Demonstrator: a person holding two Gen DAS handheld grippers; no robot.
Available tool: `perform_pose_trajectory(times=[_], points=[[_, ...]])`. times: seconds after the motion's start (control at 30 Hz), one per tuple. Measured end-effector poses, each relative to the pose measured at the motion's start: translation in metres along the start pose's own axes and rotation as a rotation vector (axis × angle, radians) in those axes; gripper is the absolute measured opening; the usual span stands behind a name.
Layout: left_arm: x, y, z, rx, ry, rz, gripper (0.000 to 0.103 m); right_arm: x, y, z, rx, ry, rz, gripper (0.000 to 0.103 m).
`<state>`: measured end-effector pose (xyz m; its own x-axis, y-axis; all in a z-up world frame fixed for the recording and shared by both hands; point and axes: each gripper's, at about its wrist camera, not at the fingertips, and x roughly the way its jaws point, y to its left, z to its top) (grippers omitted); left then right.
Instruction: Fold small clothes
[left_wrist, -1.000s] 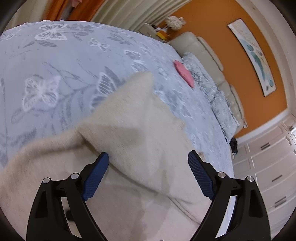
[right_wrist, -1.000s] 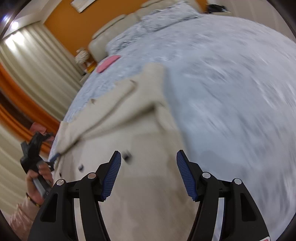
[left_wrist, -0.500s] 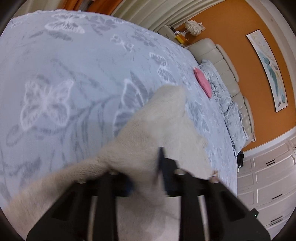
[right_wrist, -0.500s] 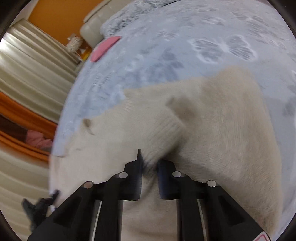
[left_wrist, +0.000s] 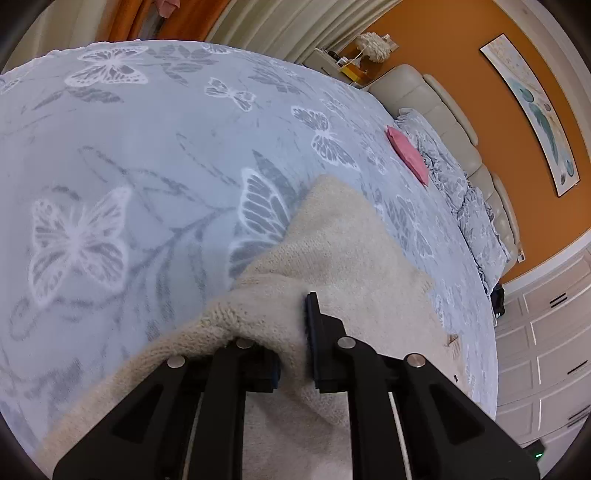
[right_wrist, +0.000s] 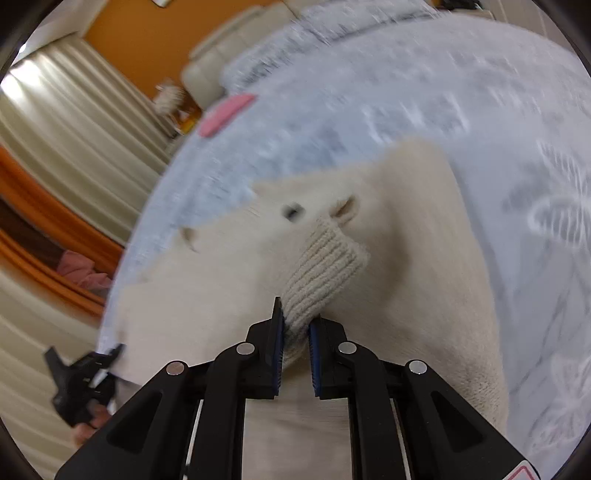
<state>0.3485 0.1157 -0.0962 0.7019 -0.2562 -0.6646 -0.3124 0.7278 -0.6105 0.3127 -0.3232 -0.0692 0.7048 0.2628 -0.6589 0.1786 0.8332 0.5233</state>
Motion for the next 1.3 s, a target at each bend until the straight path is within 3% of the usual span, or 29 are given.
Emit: perform_pose_trajectory(times=[0.13, 0.17, 0.23, 0.27, 0.37, 0.43, 0.47, 0.53, 0.57, 0.63, 0.67, 0.7, 0.83, 0.9, 1.03, 1.13, 1.2, 1.27, 1.3], points=[[0.001, 0.004, -0.005, 0.026, -0.003, 0.004, 0.013, -0.022, 0.014, 0.006, -0.079, -0.100, 0.002, 0.010], [0.001, 0.001, -0.007, 0.048, -0.009, 0.017, 0.013, -0.015, 0.009, 0.005, -0.089, -0.078, -0.032, 0.010], [0.002, -0.003, -0.011, 0.079, -0.014, 0.029, 0.014, 0.015, -0.019, -0.009, -0.034, 0.045, -0.118, 0.010], [0.002, -0.005, -0.012, 0.090, -0.015, 0.032, 0.014, 0.020, -0.027, -0.012, -0.003, 0.070, -0.106, 0.010], [0.002, -0.006, -0.014, 0.127, -0.013, 0.031, 0.015, -0.002, -0.029, -0.015, 0.061, 0.012, -0.038, 0.016], [-0.002, -0.004, -0.015, 0.137, 0.002, 0.005, 0.016, -0.020, -0.029, -0.016, 0.076, -0.006, -0.048, 0.021], [-0.004, -0.002, -0.016, 0.135, 0.010, -0.005, 0.020, -0.034, -0.033, -0.021, 0.088, -0.023, -0.053, 0.024], [-0.021, 0.004, -0.020, 0.114, 0.033, -0.040, 0.036, -0.054, -0.043, -0.033, 0.123, -0.032, -0.062, 0.042], [-0.036, 0.009, -0.026, 0.103, 0.038, -0.061, 0.048, -0.066, -0.054, -0.041, 0.143, -0.030, -0.070, 0.048], [-0.065, 0.023, -0.038, 0.100, 0.033, -0.078, 0.060, -0.094, -0.078, -0.068, 0.176, 0.008, -0.098, 0.049], [-0.082, 0.033, -0.045, 0.098, 0.033, -0.061, 0.072, -0.102, -0.085, -0.082, 0.187, 0.031, -0.108, 0.049], [-0.095, 0.042, -0.050, 0.093, 0.036, -0.043, 0.077, -0.115, -0.095, -0.099, 0.202, 0.072, -0.118, 0.049], [-0.151, 0.092, -0.078, 0.034, 0.068, -0.009, 0.079, -0.153, -0.115, -0.162, 0.293, 0.245, -0.096, 0.054], [-0.168, 0.108, -0.090, 0.011, 0.107, 0.024, 0.086, -0.163, -0.113, -0.185, 0.319, 0.296, -0.067, 0.060], [-0.185, 0.123, -0.112, -0.033, 0.166, -0.013, 0.088, -0.163, -0.092, -0.206, 0.266, 0.355, -0.044, 0.074], [-0.183, 0.111, -0.119, 0.007, 0.184, 0.019, 0.092, -0.153, -0.073, -0.209, 0.187, 0.373, -0.090, 0.077], [-0.178, 0.101, -0.122, 0.038, 0.188, 0.069, 0.092, -0.149, -0.063, -0.213, 0.147, 0.380, -0.069, 0.074], [-0.170, 0.094, -0.123, 0.073, 0.208, 0.102, 0.087, -0.143, -0.053, -0.215, 0.101, 0.364, -0.105, 0.053], [-0.168, 0.089, -0.123, 0.086, 0.212, 0.122, 0.063, -0.141, -0.049, -0.216, 0.070, 0.360, -0.126, 0.011]])
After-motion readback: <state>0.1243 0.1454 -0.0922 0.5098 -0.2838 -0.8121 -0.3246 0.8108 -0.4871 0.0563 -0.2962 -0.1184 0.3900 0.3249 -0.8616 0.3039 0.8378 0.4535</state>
